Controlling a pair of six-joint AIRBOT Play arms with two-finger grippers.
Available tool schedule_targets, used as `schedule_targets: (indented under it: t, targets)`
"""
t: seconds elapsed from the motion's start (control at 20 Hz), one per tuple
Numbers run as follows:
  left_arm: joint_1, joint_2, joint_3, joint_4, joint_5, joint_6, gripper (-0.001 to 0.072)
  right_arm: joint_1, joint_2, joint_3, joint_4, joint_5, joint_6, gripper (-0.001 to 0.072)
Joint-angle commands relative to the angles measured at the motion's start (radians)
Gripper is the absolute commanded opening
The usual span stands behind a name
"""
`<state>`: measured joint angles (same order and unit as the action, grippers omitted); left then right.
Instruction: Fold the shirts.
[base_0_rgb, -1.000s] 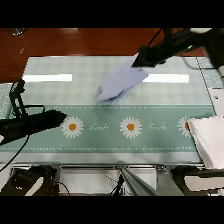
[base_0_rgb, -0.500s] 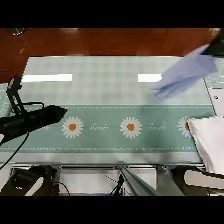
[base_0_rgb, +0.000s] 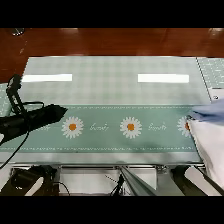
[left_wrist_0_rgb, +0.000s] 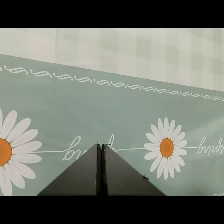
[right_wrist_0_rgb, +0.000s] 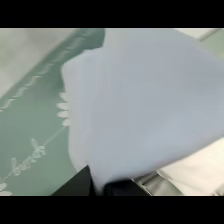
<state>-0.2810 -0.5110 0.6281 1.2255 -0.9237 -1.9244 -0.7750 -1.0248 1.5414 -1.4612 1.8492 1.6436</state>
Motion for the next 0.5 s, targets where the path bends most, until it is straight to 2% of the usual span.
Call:
schedule_targets:
  t: [0.0,0.1,0.15,0.2,0.25,0.35,0.4,0.45]
  targets:
    - [0.0,0.0,0.0,0.0,-0.001,0.006,0.0024,-0.148,0.199,-0.242,-0.296,0.006,0.051,0.0024]
    - [0.0,0.0,0.0,0.001,0.0,0.011,0.0025,-0.19,0.28,-0.341,-0.39,-0.004,0.101,0.0045]
    - [0.0,0.0,0.0,0.0,0.0,0.027,0.0025,-0.196,0.298,-0.377,-0.431,-0.003,0.127,0.0275]
    - [0.0,0.0,0.0,0.0,-0.002,0.047,0.0025,-0.196,0.301,-0.4,-0.451,-0.004,0.139,0.0623]
    - [0.0,0.0,0.0,0.0,-0.001,0.068,0.0028,-0.196,0.294,-0.406,-0.447,-0.015,0.134,0.0622]
    - [0.0,-0.01,0.0,0.0,0.028,0.082,0.0156,-0.187,0.272,-0.398,-0.379,-0.099,0.117,0.0621]
    - [0.0,-0.021,0.001,0.0,0.045,0.108,0.0162,-0.185,0.259,-0.39,-0.327,-0.158,0.114,0.0617]
    - [0.0,-0.034,0.003,0.0,0.061,0.142,0.0162,-0.185,0.245,-0.38,-0.25,-0.218,0.109,0.0565]
